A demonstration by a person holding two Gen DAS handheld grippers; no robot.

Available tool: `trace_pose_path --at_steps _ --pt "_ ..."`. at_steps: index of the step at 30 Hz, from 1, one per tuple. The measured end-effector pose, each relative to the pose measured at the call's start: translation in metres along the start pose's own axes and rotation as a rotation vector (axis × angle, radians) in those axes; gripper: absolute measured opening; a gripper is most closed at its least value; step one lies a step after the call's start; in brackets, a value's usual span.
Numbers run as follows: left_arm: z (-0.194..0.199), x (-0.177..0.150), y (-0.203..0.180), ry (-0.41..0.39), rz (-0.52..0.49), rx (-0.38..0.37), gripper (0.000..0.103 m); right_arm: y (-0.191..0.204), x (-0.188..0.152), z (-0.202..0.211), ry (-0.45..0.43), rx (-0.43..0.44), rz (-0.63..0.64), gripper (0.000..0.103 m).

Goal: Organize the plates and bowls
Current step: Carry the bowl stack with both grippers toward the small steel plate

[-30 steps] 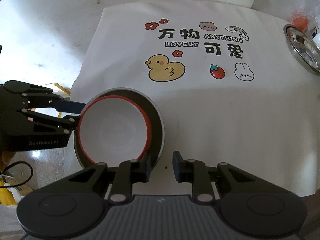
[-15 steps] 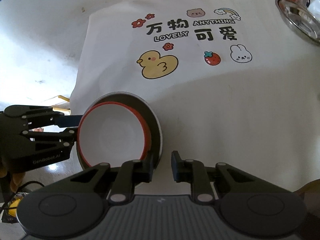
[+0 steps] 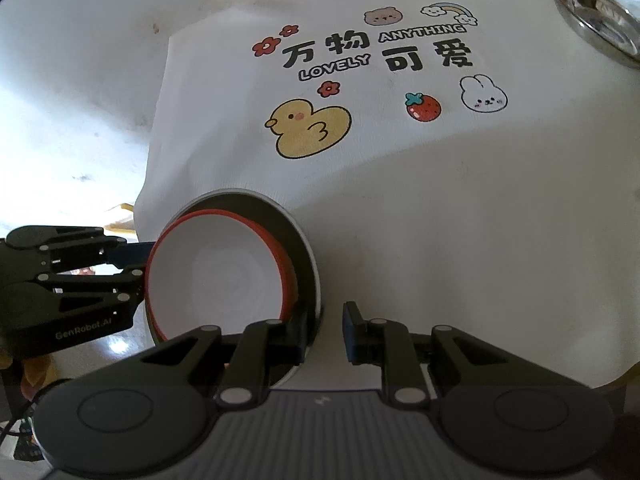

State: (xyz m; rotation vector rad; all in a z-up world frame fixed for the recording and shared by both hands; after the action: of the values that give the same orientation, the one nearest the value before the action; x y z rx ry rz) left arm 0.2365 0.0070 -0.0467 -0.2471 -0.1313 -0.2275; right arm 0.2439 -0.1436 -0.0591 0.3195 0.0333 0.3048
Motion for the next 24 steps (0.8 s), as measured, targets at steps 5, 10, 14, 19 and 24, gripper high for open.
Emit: trace_pose_path --at_steps 5,10,14,19,24 --pt "-0.0023 0.0004 0.0013 -0.011 0.02 -0.015 0.025 0.0022 0.0003 0.0008 -0.02 -0.007 0.014 0.023" --pt "-0.002 0.0006 0.001 -0.01 0.023 -0.017 0.023 -0.0016 0.0009 0.0001 -0.001 0.016 -0.017 0.027" --pt "-0.0022 0.0006 0.001 -0.007 0.022 -0.016 0.023 -0.0013 0.0012 -0.0012 0.0 0.03 -0.02 0.027" --pt "-0.0022 0.0012 0.0017 0.0 0.024 -0.018 0.023 -0.0033 -0.001 -0.0019 -0.009 0.057 -0.043 0.027" --pt "-0.003 0.0014 0.0025 0.0 0.029 -0.022 0.023 -0.0032 -0.0007 -0.0032 -0.019 0.091 -0.051 0.025"
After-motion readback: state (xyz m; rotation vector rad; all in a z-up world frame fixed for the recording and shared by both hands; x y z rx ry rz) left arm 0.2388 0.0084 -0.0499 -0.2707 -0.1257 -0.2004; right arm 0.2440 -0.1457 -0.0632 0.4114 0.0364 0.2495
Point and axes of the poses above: each gripper's, at about its wrist camera, not at the fingertips, and z roughly against the way its jaws point, y to its left, x to its top, the point moved 10 cm from there along -z, roughly the way its jaws point, and after that the axes turned 11 degrees about y, right-handed, at the moved point
